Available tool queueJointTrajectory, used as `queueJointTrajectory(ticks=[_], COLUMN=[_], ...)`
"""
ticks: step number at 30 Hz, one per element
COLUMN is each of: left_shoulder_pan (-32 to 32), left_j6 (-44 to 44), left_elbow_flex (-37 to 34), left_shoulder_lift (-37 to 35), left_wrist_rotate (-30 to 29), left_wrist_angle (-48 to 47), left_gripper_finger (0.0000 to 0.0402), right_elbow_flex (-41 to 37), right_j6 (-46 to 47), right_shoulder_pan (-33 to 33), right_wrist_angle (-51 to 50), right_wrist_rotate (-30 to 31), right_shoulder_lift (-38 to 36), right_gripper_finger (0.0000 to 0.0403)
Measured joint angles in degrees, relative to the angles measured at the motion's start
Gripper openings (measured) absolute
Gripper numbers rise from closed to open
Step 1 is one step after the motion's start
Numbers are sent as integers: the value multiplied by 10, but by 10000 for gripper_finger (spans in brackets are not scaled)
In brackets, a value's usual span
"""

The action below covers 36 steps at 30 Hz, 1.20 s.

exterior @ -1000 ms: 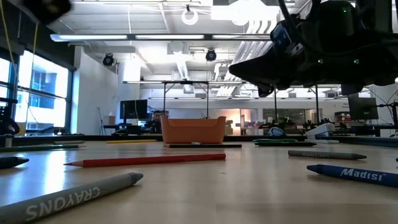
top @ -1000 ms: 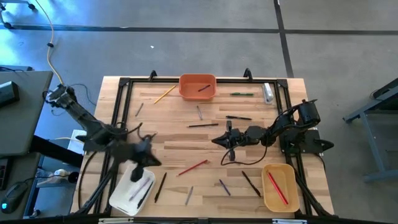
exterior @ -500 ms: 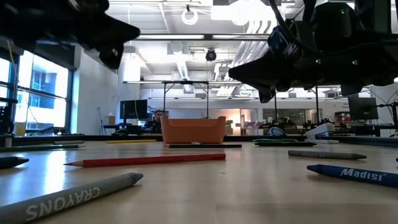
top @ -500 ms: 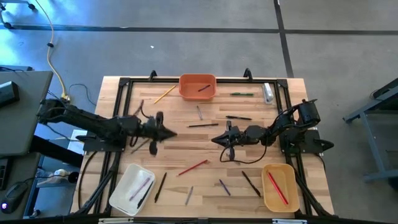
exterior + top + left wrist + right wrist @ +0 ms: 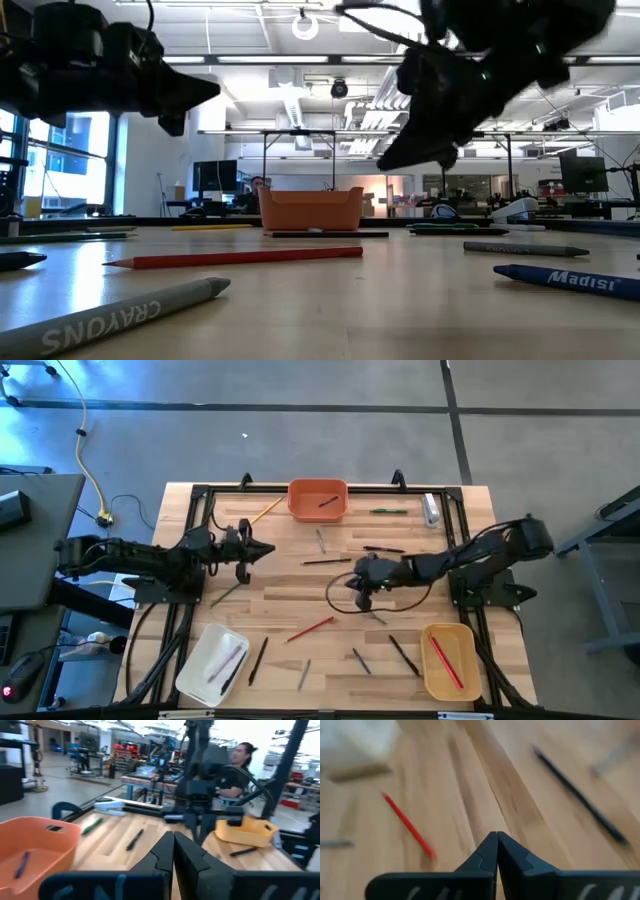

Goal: Sort crayons/erasers/pens/pencils in bins
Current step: Put the gray crayon into the orange bin

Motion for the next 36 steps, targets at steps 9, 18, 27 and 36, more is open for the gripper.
queueJointTrajectory(ticks=[9,18,27,36], left_shoulder_pan=[43,54,54,53], left_j6=[-5,-15,-15,-16], left_elbow_flex=[0,3,3,3], left_shoulder_lift=[0,0,0,0], left_wrist_rotate=[1,-1,-1,-1], left_wrist_angle=[1,2,-3,-4], left_gripper_finger=[0,0,0,0], right_elbow_flex=[230,241,230,231], right_j6=[169,303,337,353], right_shoulder_pan=[56,93,114,117], right_wrist_angle=[-507,-570,-533,-533], right_wrist_rotate=[13,-43,-63,-67], right_shoulder_lift=[26,79,127,184], right_gripper_finger=[79,158,160,160])
